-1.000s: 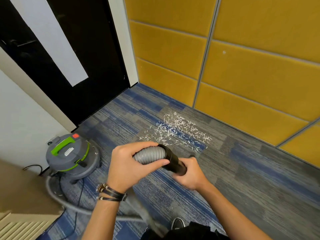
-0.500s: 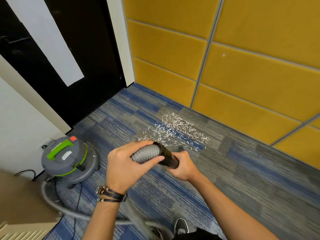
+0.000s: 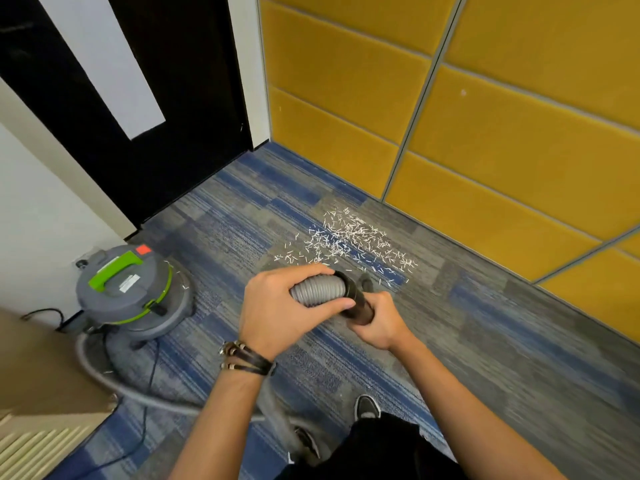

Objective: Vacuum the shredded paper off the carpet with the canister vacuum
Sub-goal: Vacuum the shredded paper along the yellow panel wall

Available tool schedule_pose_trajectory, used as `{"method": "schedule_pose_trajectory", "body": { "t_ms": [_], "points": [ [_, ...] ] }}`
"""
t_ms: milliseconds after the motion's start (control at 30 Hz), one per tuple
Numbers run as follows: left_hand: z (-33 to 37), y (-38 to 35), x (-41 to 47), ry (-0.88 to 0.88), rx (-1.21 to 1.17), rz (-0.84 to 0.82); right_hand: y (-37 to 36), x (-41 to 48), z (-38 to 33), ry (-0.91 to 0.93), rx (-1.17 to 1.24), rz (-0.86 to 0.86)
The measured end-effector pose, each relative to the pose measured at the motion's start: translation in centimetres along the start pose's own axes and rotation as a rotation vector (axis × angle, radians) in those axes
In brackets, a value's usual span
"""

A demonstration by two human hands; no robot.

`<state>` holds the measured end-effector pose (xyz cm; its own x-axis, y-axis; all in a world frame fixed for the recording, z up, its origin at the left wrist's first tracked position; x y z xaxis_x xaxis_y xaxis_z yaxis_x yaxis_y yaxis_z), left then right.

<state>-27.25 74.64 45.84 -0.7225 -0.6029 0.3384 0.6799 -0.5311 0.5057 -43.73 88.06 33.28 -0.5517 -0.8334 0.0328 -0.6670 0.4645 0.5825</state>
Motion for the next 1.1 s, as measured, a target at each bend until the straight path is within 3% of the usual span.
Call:
{"method": "schedule_pose_trajectory", "body": {
  "t_ms": [400,633,867,1100],
  "points": [
    [1.6,-1.4,2.3,-0.042,0.099,0.108,2.7,2.6,2.0,0.065,-0.044,-0.043],
    [4.4,-3.7,5.5,-0.131,0.081,0.048,5.4,4.5,2.4,0.093,0.078,-0.048],
    [4.9,-6.9,7.1,-0.111,0.002,-0.039,9.4,2.6,5.2,0.045,0.070,-0.013],
    [5.1,-8.2,8.5,-0.119,0.053,0.001,11.0,3.0,5.6,0.021,0.082,0.032]
  ]
}}
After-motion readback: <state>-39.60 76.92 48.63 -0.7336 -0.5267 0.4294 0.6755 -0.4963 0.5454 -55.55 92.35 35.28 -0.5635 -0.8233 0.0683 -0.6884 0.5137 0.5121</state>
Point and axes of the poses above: each hand's wrist, its own x-axis towards the middle knuckle, its own y-axis out of the back of the hand, z = x × y, the point moved 4 cm from there along x, towards the middle knuckle, and after that the axes turned 1 degree about z, right-handed, at the moved point
